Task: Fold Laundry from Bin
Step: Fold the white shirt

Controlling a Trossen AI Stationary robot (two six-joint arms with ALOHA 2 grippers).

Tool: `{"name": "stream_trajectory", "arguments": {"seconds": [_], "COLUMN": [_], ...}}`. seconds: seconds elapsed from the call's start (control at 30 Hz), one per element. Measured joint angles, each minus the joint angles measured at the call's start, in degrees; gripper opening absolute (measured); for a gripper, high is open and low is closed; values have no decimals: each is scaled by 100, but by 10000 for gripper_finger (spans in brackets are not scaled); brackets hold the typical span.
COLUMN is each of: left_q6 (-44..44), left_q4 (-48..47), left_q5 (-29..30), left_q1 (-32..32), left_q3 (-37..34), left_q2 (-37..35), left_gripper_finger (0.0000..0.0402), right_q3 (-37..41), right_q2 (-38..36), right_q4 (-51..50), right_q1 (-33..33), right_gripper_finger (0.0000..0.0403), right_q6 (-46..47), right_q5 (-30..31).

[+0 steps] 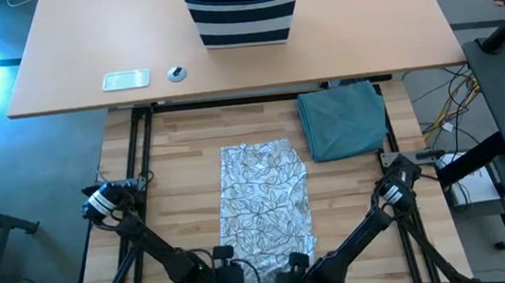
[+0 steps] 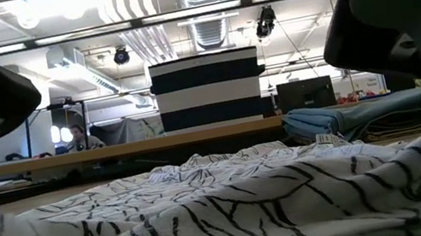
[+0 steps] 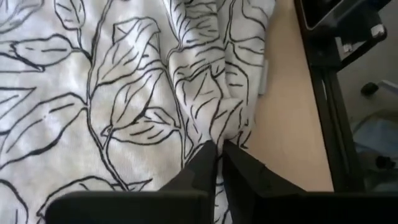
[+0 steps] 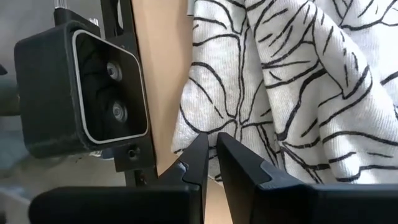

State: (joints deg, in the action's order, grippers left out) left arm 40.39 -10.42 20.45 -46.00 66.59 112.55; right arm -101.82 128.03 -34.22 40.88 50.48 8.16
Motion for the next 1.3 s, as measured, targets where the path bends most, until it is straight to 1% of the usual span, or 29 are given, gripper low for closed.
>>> {"name": "stream_trajectory", "arguments": {"seconds": [0.17,0.27,0.4,0.6,0.67,0.73,0.8,0.97,1.1,1.2,1.3], "left_q6": [-19,-82,-149,-99,-8,190,423,778,911,965,842], "left_q4": [-185,-344,-363,-207,-222,-288,-410,-810,-957,-968,-880], "left_q5": [-210,-364,-548,-549,-669,-878,-939,-652,-614,-545,-356], "left_q1": [-13,-65,-84,-79,-81,-84,-136,-295,-308,-308,-319], "left_q3": [40,68,98,98,104,157,239,409,385,383,398], "left_q2": [-24,-93,-95,-90,-85,-83,-83,-83,-3,15,15], "left_gripper_finger": [5,2,1,2,8,22,43,115,165,182,180], "right_q3": [4,2,5,15,15,15,15,15,15,15,16], "right_q2": [0,-18,-52,-117,-118,-118,-120,-120,-120,-122,-122], "right_q4": [-166,-413,-495,-634,-645,-645,-645,-644,-643,-641,-640], "right_q1": [2,2,0,10,0,0,0,0,0,0,-2], "right_gripper_finger": [34,34,34,34,34,34,34,34,33,33,33], "right_q6": [144,308,460,509,502,501,494,401,358,352,349], "right_q5": [-100,-345,-651,-719,-720,-727,-717,-708,-693,-683,-675]}}
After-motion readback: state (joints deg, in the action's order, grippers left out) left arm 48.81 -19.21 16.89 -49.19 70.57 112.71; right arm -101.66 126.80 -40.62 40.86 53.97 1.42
